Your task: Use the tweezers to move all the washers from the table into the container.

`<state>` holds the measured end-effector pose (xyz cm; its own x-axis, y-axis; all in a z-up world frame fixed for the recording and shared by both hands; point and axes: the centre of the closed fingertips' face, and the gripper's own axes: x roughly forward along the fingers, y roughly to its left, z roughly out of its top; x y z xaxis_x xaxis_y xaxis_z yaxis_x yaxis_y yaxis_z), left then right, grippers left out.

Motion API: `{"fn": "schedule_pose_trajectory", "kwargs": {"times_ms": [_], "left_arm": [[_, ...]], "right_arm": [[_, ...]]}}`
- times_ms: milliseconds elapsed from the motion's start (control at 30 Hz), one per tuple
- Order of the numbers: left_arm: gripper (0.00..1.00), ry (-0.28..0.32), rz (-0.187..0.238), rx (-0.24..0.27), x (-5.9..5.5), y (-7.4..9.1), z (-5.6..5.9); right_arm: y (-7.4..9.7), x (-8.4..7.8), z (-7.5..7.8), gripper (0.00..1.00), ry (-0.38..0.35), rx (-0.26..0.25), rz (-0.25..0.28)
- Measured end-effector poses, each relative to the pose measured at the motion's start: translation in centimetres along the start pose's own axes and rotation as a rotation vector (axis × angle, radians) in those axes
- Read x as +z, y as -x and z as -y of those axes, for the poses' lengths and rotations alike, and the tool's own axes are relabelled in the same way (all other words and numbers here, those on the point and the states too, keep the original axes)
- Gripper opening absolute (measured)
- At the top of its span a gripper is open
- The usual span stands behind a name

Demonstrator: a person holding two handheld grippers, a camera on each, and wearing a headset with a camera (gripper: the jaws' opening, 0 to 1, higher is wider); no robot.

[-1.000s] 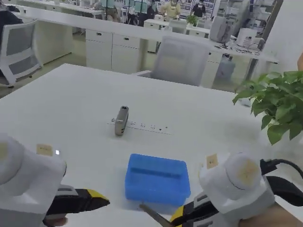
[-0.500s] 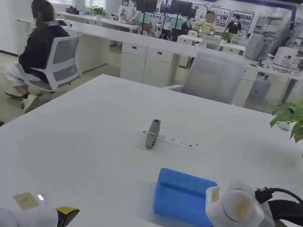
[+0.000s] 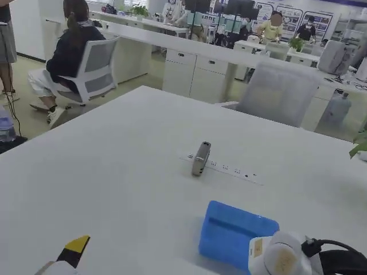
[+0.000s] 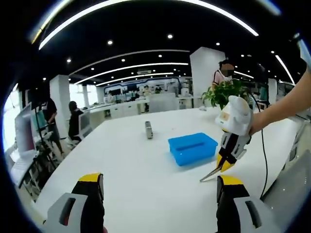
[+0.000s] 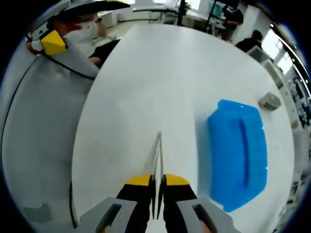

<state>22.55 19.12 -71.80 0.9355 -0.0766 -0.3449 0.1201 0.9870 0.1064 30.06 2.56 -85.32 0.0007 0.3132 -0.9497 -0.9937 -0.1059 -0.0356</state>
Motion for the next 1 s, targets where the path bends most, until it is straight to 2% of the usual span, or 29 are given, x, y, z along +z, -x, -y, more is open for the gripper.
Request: {"fn": "schedule_pose_trajectory", "kwargs": {"times_ms": [100,167,233,533,567,667,800,867,933,1000], "left_arm": [[0.99,-0.047,-0.001,0.032,-0.3,-0.2,-0.3],[0.99,-0.075,-0.023,0.03,-0.8,-0.5,0.0],[0.99,-0.084,-0.021,0.033,-0.9,-0.6,-0.1],[0.99,-0.04,-0.032,0.036,-1.3,-0.8,-0.8],[0.99,-0.032,-0.033,0.037,-1.4,-0.8,-0.9],[0.99,-0.012,-0.03,0.04,-1.4,-0.7,-1.1],[0.99,-0.015,-0.028,0.046,-1.4,-0.7,-1.1],[0.99,-0.012,-0.025,0.046,-1.3,-0.7,-1.1],[0.99,-0.008,-0.023,0.043,-1.3,-0.7,-1.1],[0.99,-0.017,-0.025,0.043,-1.3,-0.6,-1.0]], "right_arm": [[-0.1,-0.1,0.0,0.05,-0.004,0.005,-0.006],[-0.3,-0.2,-0.2,0.04,-0.004,0.012,-0.004],[-0.5,-0.3,-0.3,0.04,0.008,0.01,-0.006],[-1.8,-1.4,-0.1,0.05,0.041,-0.002,-0.052],[-1.4,-1.2,0.0,0.04,0.062,-0.008,-0.046],[-1.3,-1.2,0.0,0.05,0.05,0.002,-0.049],[-1.4,-1.1,-0.2,0.06,0.023,0.027,-0.062],[-1.5,-1.2,-0.1,0.08,0.036,0.033,-0.079],[-1.5,-1.1,-0.3,0.08,0.049,0.024,-0.099],[-1.4,-1.2,-0.1,0.09,0.029,0.02,-0.105]]}}
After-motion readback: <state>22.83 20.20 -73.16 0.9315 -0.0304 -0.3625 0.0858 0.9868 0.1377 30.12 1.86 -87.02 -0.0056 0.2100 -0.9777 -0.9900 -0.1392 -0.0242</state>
